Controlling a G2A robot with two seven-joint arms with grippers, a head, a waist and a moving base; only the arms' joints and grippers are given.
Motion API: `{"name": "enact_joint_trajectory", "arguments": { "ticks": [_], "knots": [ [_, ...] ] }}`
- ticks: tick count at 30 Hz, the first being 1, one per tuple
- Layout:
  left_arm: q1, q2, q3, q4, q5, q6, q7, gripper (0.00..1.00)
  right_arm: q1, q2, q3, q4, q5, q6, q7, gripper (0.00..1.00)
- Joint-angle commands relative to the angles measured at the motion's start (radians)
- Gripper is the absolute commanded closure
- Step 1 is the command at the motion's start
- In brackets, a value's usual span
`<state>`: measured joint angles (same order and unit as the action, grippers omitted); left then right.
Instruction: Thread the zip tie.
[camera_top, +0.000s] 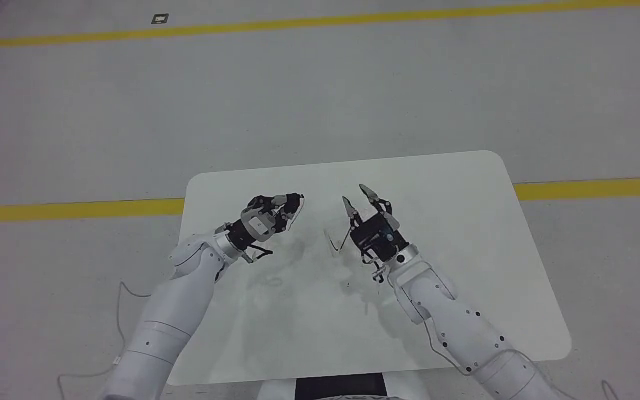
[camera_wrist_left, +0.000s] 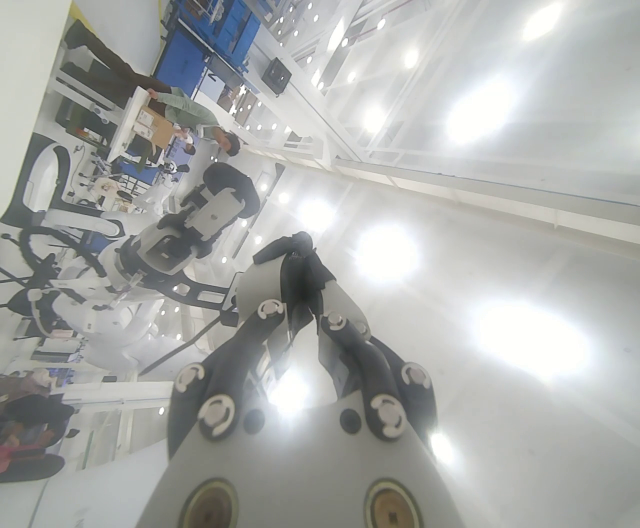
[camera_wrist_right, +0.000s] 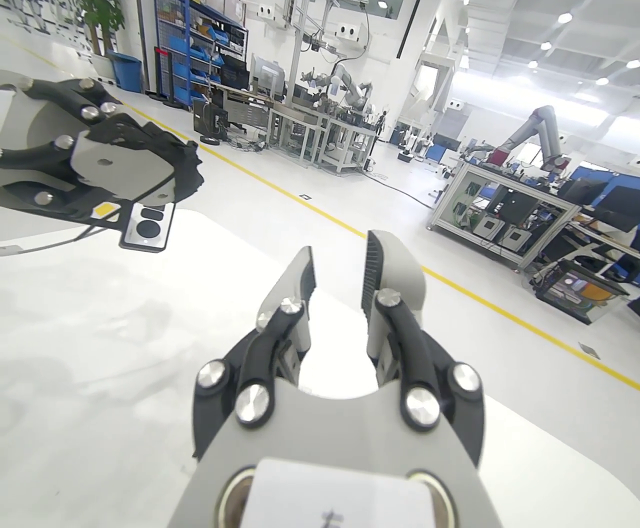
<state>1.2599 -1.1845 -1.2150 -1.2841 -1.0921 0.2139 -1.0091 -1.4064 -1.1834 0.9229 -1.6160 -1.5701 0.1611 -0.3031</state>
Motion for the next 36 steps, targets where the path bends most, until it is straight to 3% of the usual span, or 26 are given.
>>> {"name": "enact_joint_trajectory", "arguments": {
  "ticks": [1,8,14,30,36],
  "knots": [
    [0.0,0.0,0.0,0.0,0.0,0.0,0.0,1.0,0.0,0.0,0.0,0.0,0.0,0.0,0.0,0.0],
    [0.001,0.0,0.0,-0.002,0.0,-0.001,0.005,1.0,-0.01,0.0,0.027,-0.007,0.027,-0.006,-0.003,0.0],
    [0.022,0.008,-0.013,-0.065,0.017,-0.004,0.001,1.0,-0.035,0.004,0.09,-0.019,0.069,-0.026,-0.024,0.0],
    [0.107,0.038,-0.066,-0.31,0.077,0.026,0.001,1.0,-0.094,0.004,0.21,-0.061,0.121,-0.022,-0.038,0.0],
    [0.113,0.04,-0.065,-0.326,0.082,0.03,0.001,1.0,-0.099,0.003,0.214,-0.062,0.121,-0.023,-0.036,0.0]
  ]
}}
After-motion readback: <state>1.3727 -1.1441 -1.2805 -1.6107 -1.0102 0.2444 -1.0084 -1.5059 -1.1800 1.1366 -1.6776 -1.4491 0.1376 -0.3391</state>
